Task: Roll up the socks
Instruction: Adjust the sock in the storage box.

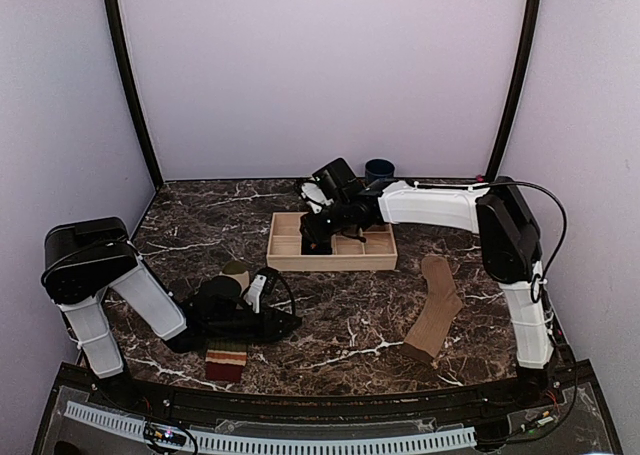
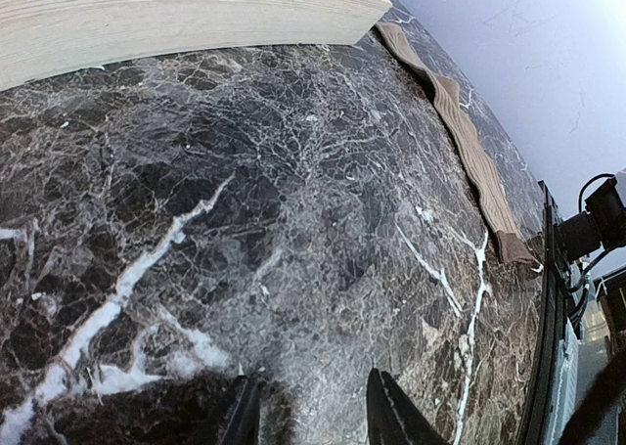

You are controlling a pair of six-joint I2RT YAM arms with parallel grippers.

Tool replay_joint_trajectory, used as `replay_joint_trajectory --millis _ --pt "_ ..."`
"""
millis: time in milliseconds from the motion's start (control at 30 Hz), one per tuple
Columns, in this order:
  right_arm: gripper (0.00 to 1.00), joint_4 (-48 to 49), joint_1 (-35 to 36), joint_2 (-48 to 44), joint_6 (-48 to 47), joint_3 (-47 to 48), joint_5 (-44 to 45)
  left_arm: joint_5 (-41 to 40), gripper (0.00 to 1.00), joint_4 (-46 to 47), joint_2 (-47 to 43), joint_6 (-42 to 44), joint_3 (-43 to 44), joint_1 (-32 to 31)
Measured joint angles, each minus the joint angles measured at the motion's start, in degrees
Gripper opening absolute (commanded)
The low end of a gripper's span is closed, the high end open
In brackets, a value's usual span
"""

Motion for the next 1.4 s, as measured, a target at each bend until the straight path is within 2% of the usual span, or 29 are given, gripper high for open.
replay_joint_trajectory --millis 500,800,1067,1400 --pt "0.26 -4.42 0.35 -0.37 0.46 -1.36 3.15 0.02 0.41 -0.02 0.0 0.0 0.0 0.0" --pt "0.23 -9.03 0.35 3.67 1.07 1.38 4.09 0.15 0.41 0.04 0.02 -0.02 0.02 0.02" --pt "0.31 -10.21 0.22 5.6 1.73 4.17 4.55 0.35 0.42 -0.33 0.09 0.0 0.44 0.02" --pt "0.34 -9.33 0.63 -0.5 1.64 1.09 6.69 0.33 0.42 -5.01 -1.62 0.17 1.77 0.0"
